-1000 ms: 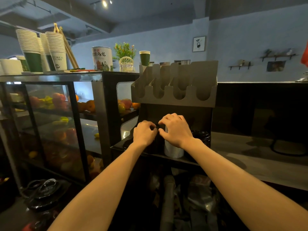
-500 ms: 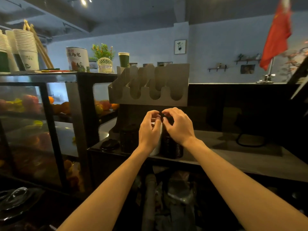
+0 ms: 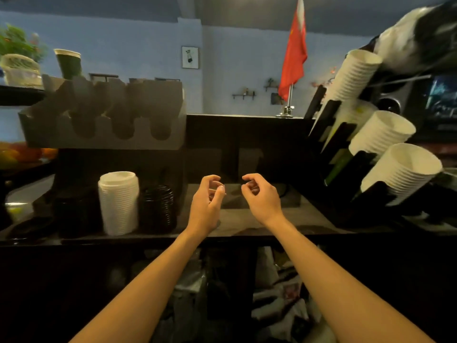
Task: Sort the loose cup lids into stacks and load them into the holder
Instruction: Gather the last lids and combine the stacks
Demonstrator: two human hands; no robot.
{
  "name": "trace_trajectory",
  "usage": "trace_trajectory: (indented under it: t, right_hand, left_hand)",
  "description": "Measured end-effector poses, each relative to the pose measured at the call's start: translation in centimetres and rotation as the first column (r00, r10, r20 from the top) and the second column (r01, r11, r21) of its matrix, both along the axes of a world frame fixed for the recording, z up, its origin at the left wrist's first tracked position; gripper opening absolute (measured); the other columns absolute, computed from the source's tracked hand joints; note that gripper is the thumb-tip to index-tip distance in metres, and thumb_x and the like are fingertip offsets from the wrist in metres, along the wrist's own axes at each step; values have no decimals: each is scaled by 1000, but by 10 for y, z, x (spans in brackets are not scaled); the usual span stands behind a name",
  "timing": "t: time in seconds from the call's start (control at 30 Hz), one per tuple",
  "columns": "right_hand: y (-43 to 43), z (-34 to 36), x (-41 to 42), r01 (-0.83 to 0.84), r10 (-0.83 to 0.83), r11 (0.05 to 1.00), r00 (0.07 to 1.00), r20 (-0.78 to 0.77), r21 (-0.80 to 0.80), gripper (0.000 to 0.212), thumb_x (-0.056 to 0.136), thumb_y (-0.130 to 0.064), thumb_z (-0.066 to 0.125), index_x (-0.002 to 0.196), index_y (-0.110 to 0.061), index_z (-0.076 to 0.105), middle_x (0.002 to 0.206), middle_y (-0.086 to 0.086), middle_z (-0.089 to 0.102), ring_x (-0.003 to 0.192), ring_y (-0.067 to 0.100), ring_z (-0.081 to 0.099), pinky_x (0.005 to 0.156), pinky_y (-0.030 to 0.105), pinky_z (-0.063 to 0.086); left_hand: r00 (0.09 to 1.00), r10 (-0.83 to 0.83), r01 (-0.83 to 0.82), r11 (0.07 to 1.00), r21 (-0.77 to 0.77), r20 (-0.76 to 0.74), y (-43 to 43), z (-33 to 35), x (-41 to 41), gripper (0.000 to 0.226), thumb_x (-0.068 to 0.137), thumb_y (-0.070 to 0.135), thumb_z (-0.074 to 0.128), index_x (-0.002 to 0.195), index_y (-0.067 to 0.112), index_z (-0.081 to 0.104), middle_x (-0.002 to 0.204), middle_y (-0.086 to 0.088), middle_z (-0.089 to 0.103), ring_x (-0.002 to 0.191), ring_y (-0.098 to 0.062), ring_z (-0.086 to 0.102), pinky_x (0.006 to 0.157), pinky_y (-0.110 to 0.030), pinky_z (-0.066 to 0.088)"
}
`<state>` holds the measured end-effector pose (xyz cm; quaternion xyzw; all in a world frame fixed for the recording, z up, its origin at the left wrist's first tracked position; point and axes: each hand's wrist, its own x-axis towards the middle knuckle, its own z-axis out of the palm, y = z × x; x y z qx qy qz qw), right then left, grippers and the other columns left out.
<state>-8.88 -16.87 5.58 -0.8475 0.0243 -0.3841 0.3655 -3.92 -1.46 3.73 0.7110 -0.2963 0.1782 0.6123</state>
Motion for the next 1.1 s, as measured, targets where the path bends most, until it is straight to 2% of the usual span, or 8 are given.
trace_trajectory:
  t: [0.1, 0.23, 0.43, 0.53, 0.63, 0.77, 0.9, 1.1]
  right_hand:
    - [-18, -11, 7, 24, -23, 999, 999, -30, 45, 20, 98, -28, 60, 118, -27, 62, 92, -12, 63, 84, 9, 62, 77, 36, 57]
    - [-34, -26, 29, 1, 7, 997, 995, -101, 83, 14, 97, -31, 59, 111, -31, 63, 91, -13, 64, 84, 8, 62, 78, 33, 57]
    - [-45, -54, 70, -38, 92, 974, 967, -238, 222, 11, 97, -27, 60, 107, -28, 63, 79, -4, 62, 70, 14, 59, 62, 29, 50]
    - [-52, -60, 83, -16, 88, 971, 952, -295, 238, 8, 98, -29, 59, 105, -28, 63, 70, -8, 58, 64, 10, 56, 60, 30, 47]
    - [-55, -62, 86, 0, 77, 965, 955, -286, 261, 5, 97, -31, 59, 97, -30, 64, 73, -5, 65, 69, 15, 64, 67, 40, 55]
    - [-54, -64, 81, -27, 129, 931, 958, -257, 365, 8, 98, -26, 60, 92, -31, 64, 78, -3, 69, 73, 16, 66, 79, 48, 59]
    - [-55, -70, 77, -79, 175, 935, 951, -256, 347, 6, 97, -29, 60, 94, -34, 62, 78, -1, 70, 77, 17, 68, 80, 51, 58]
    - [-58, -75, 79, -115, 201, 946, 942, -267, 304, 5, 95, -35, 62, 100, -35, 63, 71, -8, 63, 67, 10, 59, 67, 37, 52]
  left_hand:
    - [998, -13, 13, 1000, -11, -57, -16, -7, 7, 22, 104, 29, 53, 126, 25, 52, 107, 10, 64, 96, -8, 68, 84, -23, 53]
    - [994, -25, 28, 999, 18, -104, -30, -18, 28, 22, 104, 28, 53, 125, 25, 52, 107, 9, 64, 93, -10, 69, 85, -29, 55]
    - [966, 16, 9, 995, 97, -258, -39, -30, 66, 25, 104, 25, 53, 129, 21, 52, 114, 4, 63, 91, -11, 69, 79, -25, 51]
    - [968, 86, -55, 990, 132, -236, -42, -35, 75, 20, 103, 20, 55, 123, 22, 55, 108, 3, 65, 90, -12, 69, 75, -22, 50]
    - [971, 98, -61, 984, 169, -217, -43, -36, 76, 22, 103, 24, 54, 125, 25, 53, 106, 8, 64, 90, -12, 69, 81, -31, 56]
    - [952, 66, -20, 988, 154, -300, -41, -37, 74, 23, 103, 25, 54, 125, 30, 49, 109, 9, 61, 96, -14, 68, 90, -41, 57]
    - [904, 42, -2, 995, 95, -425, -41, -42, 76, 25, 103, 25, 53, 127, 29, 44, 114, 5, 59, 95, -13, 69, 90, -41, 56]
    - [898, 33, 27, 991, 129, -438, -48, -52, 86, 26, 101, 26, 57, 125, 30, 50, 106, 9, 66, 96, -10, 70, 79, -30, 49]
